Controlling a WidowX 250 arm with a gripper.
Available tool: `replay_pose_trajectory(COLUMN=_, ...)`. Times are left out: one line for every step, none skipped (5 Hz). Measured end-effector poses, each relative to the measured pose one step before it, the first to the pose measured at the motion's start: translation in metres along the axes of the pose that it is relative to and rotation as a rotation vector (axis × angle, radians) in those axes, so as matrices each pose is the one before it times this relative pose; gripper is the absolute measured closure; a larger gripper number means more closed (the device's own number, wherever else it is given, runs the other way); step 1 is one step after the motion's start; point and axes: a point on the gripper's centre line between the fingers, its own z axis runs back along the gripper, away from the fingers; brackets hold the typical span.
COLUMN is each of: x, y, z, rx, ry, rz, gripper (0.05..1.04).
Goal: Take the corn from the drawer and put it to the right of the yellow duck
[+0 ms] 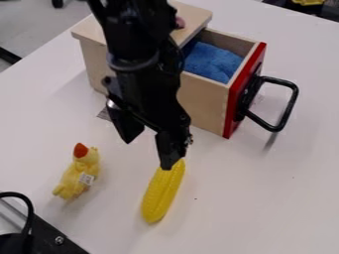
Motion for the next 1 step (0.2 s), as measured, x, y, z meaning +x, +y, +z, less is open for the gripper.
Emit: replay_pose_trajectory(x=0.00119, y=-0.00149, z=0.01444, rx=0.0030, ry=-0.0395, rz=-0.0058, gripper=0.083)
